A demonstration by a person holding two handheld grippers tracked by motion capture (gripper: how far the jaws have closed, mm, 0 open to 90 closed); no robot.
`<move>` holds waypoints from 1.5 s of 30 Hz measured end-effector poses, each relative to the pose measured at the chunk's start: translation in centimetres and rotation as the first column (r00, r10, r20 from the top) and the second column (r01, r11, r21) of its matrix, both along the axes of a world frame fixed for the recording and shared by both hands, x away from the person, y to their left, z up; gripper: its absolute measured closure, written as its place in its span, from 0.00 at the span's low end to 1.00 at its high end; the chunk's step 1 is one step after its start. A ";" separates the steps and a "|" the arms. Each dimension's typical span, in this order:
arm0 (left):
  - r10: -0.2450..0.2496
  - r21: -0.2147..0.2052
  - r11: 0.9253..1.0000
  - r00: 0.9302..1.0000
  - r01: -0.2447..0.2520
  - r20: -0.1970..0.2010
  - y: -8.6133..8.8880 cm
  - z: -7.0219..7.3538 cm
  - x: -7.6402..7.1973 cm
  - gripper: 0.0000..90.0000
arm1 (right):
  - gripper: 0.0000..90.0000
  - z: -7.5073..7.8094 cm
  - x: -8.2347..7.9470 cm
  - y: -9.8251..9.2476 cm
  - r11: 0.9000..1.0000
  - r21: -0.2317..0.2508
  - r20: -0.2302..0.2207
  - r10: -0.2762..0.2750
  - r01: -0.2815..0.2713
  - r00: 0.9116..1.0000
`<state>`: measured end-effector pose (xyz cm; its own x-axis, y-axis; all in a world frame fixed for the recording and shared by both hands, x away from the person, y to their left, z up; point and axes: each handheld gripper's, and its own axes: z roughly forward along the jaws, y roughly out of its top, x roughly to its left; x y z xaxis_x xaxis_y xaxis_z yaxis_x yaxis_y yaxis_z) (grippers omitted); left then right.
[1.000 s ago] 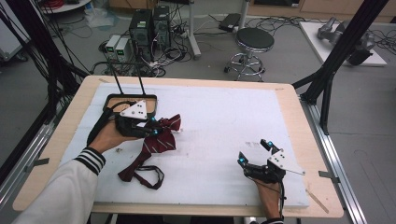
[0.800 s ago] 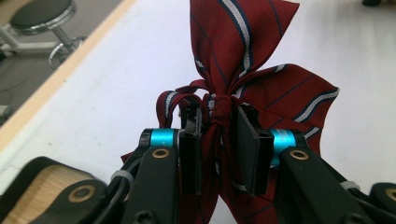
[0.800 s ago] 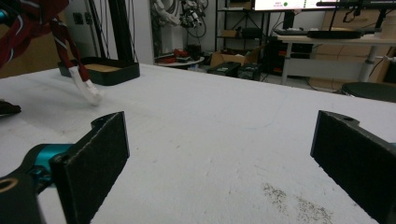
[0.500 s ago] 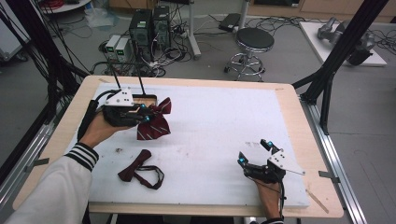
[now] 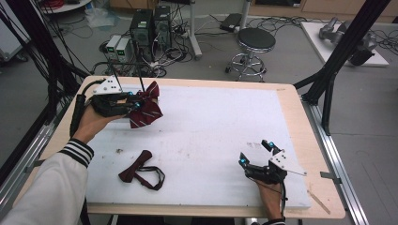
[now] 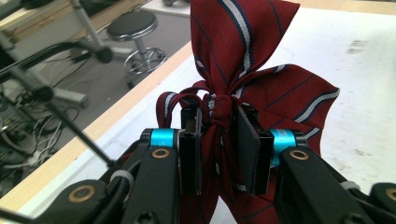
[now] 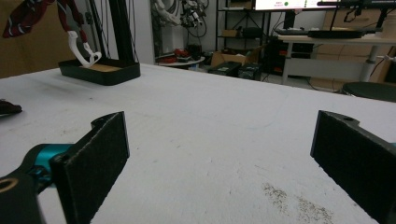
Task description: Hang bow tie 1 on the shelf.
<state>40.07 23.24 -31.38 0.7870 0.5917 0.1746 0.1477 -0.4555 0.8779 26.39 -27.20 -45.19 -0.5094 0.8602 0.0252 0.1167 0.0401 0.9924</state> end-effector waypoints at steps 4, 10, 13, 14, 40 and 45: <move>0.050 -0.016 0.999 0.999 -0.050 0.011 0.3 0.5 0.6 0.80 | 0.04 0.0 0.0 0.0 1.000 -0.002 0.003 0.000 0.000 1.000; 0.086 -0.044 0.995 0.996 -0.084 0.027 0.4 1.7 1.4 0.80 | 0.04 0.0 0.0 0.0 1.000 -0.002 0.005 0.002 -0.001 1.000; 0.119 -0.050 0.992 0.992 -0.118 0.028 0.4 2.3 2.0 0.80 | 0.04 0.0 0.0 0.0 1.000 0.001 0.002 0.001 -0.001 1.000; 0.123 -0.052 0.991 0.992 -0.121 0.029 0.4 2.4 2.1 0.80 | 0.04 0.0 0.0 -0.1 1.000 0.002 0.005 0.002 -0.002 1.000; 0.309 -0.131 0.946 0.948 -0.297 0.076 -0.9 4.6 4.5 0.80 | 0.04 0.0 0.0 0.0 1.000 0.008 -0.003 -0.001 0.001 1.000; 0.333 -0.133 0.938 0.939 -0.321 0.080 -1.2 4.4 4.9 0.80 | 0.04 0.0 0.1 -0.1 1.000 0.003 0.006 -0.003 0.003 1.000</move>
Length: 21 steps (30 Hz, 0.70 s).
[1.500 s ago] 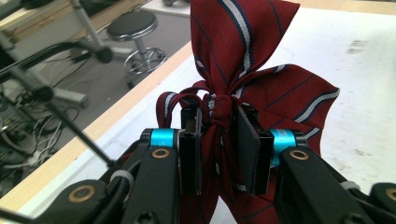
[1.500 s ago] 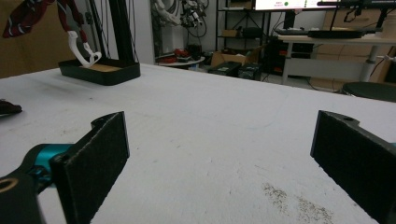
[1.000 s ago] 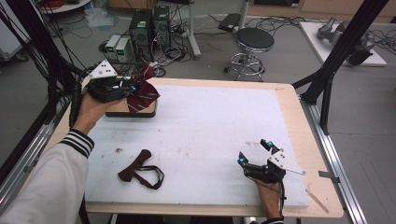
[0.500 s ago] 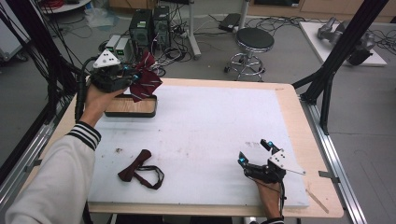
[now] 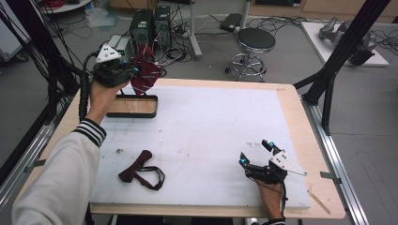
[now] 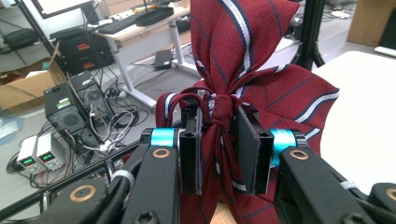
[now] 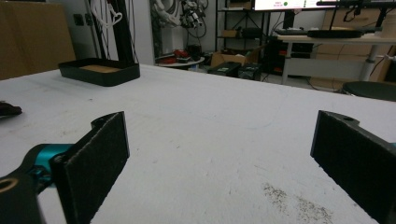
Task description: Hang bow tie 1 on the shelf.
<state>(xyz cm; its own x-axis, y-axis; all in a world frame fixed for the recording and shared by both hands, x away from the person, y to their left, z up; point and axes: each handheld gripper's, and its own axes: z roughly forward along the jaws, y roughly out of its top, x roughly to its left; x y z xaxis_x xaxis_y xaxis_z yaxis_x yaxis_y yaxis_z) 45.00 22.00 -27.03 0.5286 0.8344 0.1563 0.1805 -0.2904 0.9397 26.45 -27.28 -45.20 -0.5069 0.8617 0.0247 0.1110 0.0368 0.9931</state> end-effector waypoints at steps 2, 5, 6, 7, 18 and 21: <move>0.006 -0.007 1.000 1.000 -0.006 -0.005 -0.3 -0.2 0.3 0.80 | 0.04 0.0 0.0 0.0 1.000 0.002 -0.003 0.001 -0.001 1.000; 0.001 -0.023 1.000 1.000 -0.001 -0.010 -0.8 -0.5 0.5 0.80 | 0.04 0.0 0.0 0.0 1.000 0.004 -0.006 0.001 -0.001 1.000; -0.002 -0.019 1.000 1.000 0.002 -0.011 -1.0 -0.6 0.6 0.80 | 0.04 0.0 0.0 0.0 1.000 0.004 -0.007 0.001 -0.001 1.000; -0.008 -0.021 1.000 1.000 0.007 -0.011 -1.3 -0.7 0.7 0.80 | 0.04 0.0 0.0 0.0 1.000 0.005 -0.008 0.001 -0.001 1.000; -0.068 -0.018 0.998 0.997 0.067 -0.037 -3.6 -1.3 0.8 0.80 | 0.04 0.0 0.0 0.0 1.000 0.005 -0.008 0.003 -0.003 1.000; -0.072 -0.018 0.997 0.996 0.071 -0.050 -3.7 -1.4 0.8 0.80 | 0.04 0.0 -0.1 0.0 1.000 0.006 -0.008 0.004 -0.004 1.000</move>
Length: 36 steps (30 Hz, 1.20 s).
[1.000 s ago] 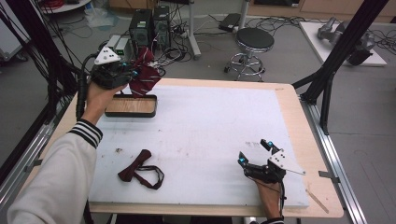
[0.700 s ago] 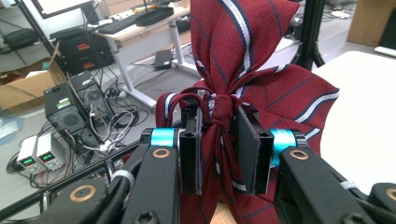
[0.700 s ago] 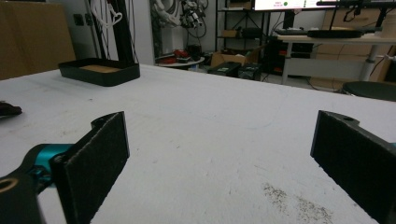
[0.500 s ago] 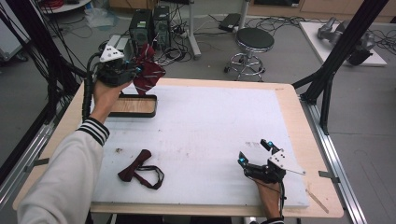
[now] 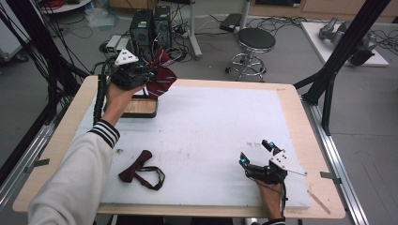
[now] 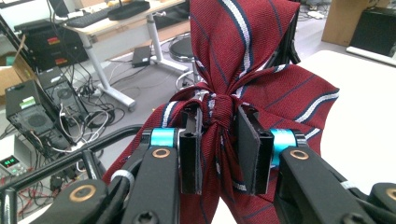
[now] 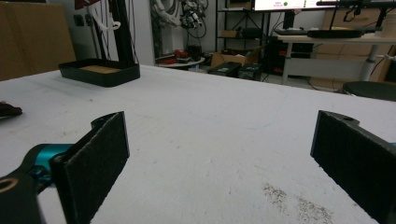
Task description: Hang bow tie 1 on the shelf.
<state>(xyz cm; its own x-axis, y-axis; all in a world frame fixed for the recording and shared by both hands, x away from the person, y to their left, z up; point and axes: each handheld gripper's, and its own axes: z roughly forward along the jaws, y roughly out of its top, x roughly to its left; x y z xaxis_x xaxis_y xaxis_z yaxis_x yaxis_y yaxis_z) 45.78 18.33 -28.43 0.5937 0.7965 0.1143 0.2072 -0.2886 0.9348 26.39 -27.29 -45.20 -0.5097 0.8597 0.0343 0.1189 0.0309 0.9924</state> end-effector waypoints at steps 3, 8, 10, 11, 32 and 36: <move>-0.006 -0.008 1.000 1.000 0.006 -0.005 -0.2 -0.3 -0.2 0.80 | 0.04 0.0 0.0 0.0 1.000 0.001 -0.001 0.000 0.000 1.000; -0.028 0.001 1.000 1.000 0.028 -0.013 -0.7 -1.2 -0.5 0.80 | 0.04 0.0 0.0 0.0 1.000 0.001 0.002 -0.002 0.002 1.000; -0.028 -0.003 1.000 1.000 0.028 -0.007 -0.6 -1.0 -0.7 0.80 | 0.04 0.0 0.0 0.0 1.000 0.001 0.000 0.000 0.000 1.000; -0.028 -0.003 1.000 1.000 0.028 -0.007 -0.6 -1.0 -0.7 0.80 | 0.04 0.0 0.0 0.0 1.000 0.001 0.000 0.000 0.000 1.000; -0.055 -0.054 0.997 0.998 0.056 0.008 0.4 1.4 -1.4 0.80 | 0.04 0.0 0.1 0.0 1.000 -0.001 0.006 -0.001 0.001 1.000; -0.080 -0.036 0.996 0.997 0.080 0.013 -0.4 1.5 -1.8 0.80 | 0.04 0.0 0.1 -0.1 1.000 -0.004 0.007 -0.001 0.001 1.000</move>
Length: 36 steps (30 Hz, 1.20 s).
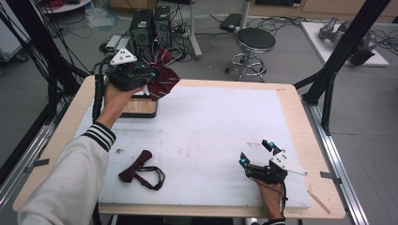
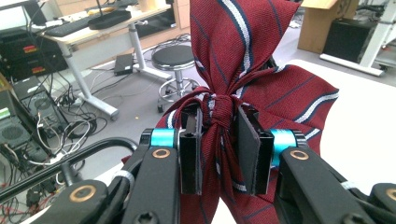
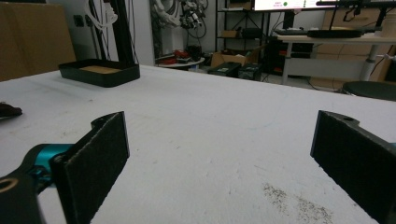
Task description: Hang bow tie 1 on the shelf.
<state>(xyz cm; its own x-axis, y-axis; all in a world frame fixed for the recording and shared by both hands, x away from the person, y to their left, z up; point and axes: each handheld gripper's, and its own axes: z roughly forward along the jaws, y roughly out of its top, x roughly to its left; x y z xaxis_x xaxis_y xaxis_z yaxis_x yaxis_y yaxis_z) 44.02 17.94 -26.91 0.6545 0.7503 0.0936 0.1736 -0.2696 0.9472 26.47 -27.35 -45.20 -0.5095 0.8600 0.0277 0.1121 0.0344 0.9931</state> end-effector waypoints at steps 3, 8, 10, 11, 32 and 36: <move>-0.005 -0.008 1.000 1.000 0.005 -0.006 -0.1 0.2 0.1 0.80 | 0.04 0.0 0.0 0.1 1.000 0.000 0.001 -0.003 0.003 1.000; -0.007 -0.011 1.000 1.000 0.007 0.008 -0.1 0.8 -0.3 0.80 | 0.04 0.0 0.0 0.0 1.000 0.000 0.000 -0.001 0.001 1.000; -0.002 -0.002 1.000 1.000 0.002 0.015 0.0 0.9 -0.2 0.80 | 0.04 0.0 0.0 0.0 1.000 -0.001 0.001 -0.001 0.001 1.000; 0.004 0.000 1.000 1.000 -0.004 0.012 0.0 0.9 0.0 0.80 | 0.04 0.0 0.0 0.1 1.000 -0.003 0.002 -0.003 0.003 1.000; 0.039 -0.023 0.999 0.999 -0.039 -0.025 -2.8 -5.4 3.1 0.80 | 0.04 0.0 0.0 0.0 1.000 0.011 -0.006 0.002 -0.002 1.000; 0.044 -0.035 0.998 0.999 -0.045 -0.022 -2.6 -6.4 3.1 0.80 | 0.04 0.0 0.0 0.0 1.000 0.009 -0.007 0.000 0.000 1.000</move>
<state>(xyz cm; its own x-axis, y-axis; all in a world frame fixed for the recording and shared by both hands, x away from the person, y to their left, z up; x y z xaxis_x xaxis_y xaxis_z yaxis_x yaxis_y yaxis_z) 47.12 15.30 -33.29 0.6218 0.7814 0.0522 0.2053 -0.2270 0.9520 26.44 -27.37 -45.20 -0.5096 0.8595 0.0388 0.1188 0.0256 0.9926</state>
